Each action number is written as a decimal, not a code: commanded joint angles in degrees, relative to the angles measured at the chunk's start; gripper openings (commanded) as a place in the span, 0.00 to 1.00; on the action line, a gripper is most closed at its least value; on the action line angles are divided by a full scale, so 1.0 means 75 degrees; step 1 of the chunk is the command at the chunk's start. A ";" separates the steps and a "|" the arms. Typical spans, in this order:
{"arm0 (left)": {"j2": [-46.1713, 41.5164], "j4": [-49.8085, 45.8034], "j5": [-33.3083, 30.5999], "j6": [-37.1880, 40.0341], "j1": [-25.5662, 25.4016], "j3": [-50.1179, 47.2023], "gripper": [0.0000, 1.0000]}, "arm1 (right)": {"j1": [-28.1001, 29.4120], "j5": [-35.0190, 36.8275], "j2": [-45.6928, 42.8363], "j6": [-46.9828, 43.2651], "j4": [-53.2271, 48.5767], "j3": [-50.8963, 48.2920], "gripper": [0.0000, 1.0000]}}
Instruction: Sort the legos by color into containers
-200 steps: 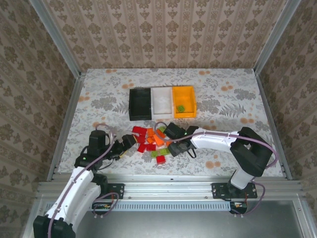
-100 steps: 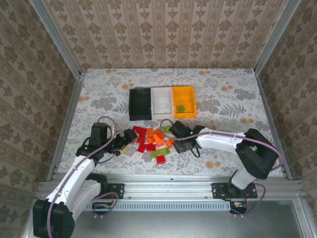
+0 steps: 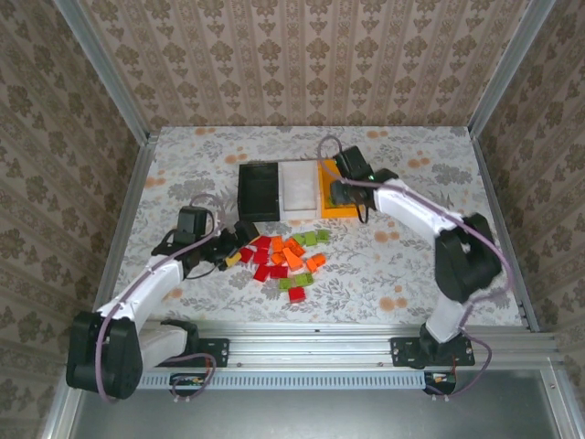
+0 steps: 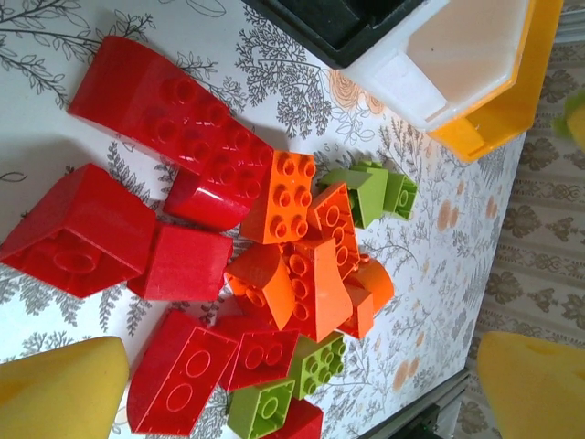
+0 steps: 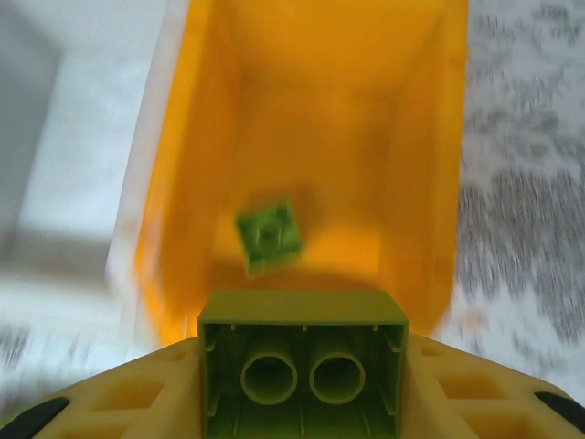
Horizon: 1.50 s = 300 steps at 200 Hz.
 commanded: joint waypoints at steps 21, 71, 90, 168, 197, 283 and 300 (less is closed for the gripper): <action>0.0263 -0.0194 -0.0031 0.0178 0.0007 0.0807 1.00 | -0.0317 -0.0505 0.1752 -0.0500 -0.0375 0.1688 0.41; 0.0992 -0.0176 0.0093 0.0160 0.0043 0.1419 1.00 | -0.0349 -0.0658 0.1854 -0.0620 -0.0558 0.2082 0.61; 0.1010 -0.0089 0.0025 0.0084 0.0030 0.1479 1.00 | -0.0346 -0.0739 0.1430 -0.0559 -0.0543 0.1933 0.62; 0.0816 0.0088 -0.0054 0.0036 0.0043 0.0945 1.00 | 0.1262 -0.0730 -0.0507 0.1257 0.0362 -0.0978 0.59; 0.0635 -0.0040 0.0038 0.0132 0.0051 0.0829 1.00 | 0.1640 -0.0654 -0.0273 0.2126 0.0457 -0.1390 0.62; -0.0565 -0.0791 -0.0004 0.0428 0.0330 0.0467 1.00 | 0.1640 -0.0511 0.0675 0.2774 0.0526 -0.1306 0.59; -0.0769 -0.0837 0.0017 0.0406 0.0374 0.0372 1.00 | 0.1611 -0.0389 0.0734 0.2859 0.0428 -0.1263 0.58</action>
